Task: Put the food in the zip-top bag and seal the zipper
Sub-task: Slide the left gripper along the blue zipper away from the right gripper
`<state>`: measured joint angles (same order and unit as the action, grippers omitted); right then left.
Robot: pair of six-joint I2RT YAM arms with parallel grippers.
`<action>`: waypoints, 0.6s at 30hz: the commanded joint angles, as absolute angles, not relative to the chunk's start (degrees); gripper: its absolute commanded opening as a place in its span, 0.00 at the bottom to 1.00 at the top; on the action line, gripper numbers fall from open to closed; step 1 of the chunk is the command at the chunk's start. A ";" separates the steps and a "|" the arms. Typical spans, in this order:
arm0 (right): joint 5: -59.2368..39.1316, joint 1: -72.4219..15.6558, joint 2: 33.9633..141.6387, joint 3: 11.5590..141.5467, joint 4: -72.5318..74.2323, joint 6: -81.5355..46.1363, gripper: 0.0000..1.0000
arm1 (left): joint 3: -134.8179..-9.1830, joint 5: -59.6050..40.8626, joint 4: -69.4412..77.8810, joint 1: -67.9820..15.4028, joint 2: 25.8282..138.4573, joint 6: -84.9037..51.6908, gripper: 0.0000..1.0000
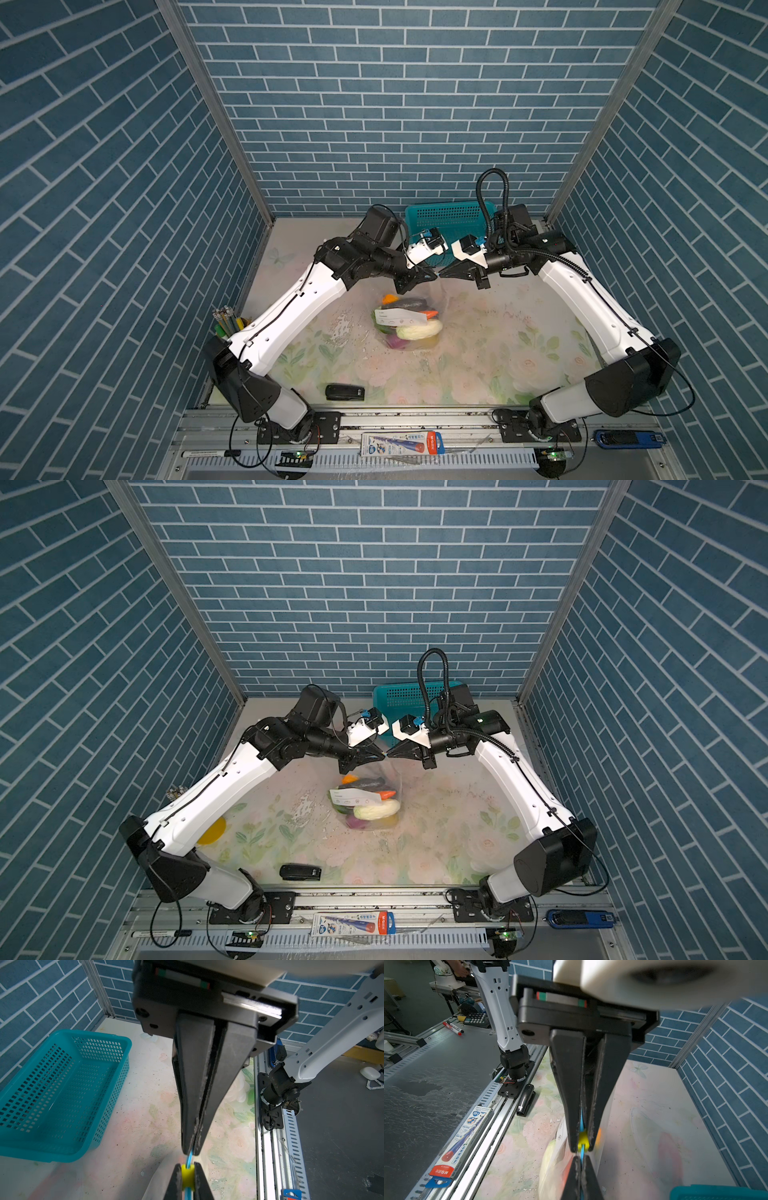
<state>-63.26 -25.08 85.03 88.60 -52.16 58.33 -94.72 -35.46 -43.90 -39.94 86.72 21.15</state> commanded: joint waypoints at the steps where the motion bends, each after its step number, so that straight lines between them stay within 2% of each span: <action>1: -64.38 -25.38 84.95 89.83 -53.70 59.85 0.00 | -94.13 -35.97 -42.41 -39.55 85.29 20.82 0.05; 18: -62.09 -25.22 82.14 89.25 -54.06 59.85 0.00 | -92.73 -32.87 -43.60 -39.40 83.06 21.18 0.05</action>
<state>-62.26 -25.34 84.29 88.60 -51.86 58.33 -93.17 -34.65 -43.07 -40.05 85.17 21.21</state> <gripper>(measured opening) 0.044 0.111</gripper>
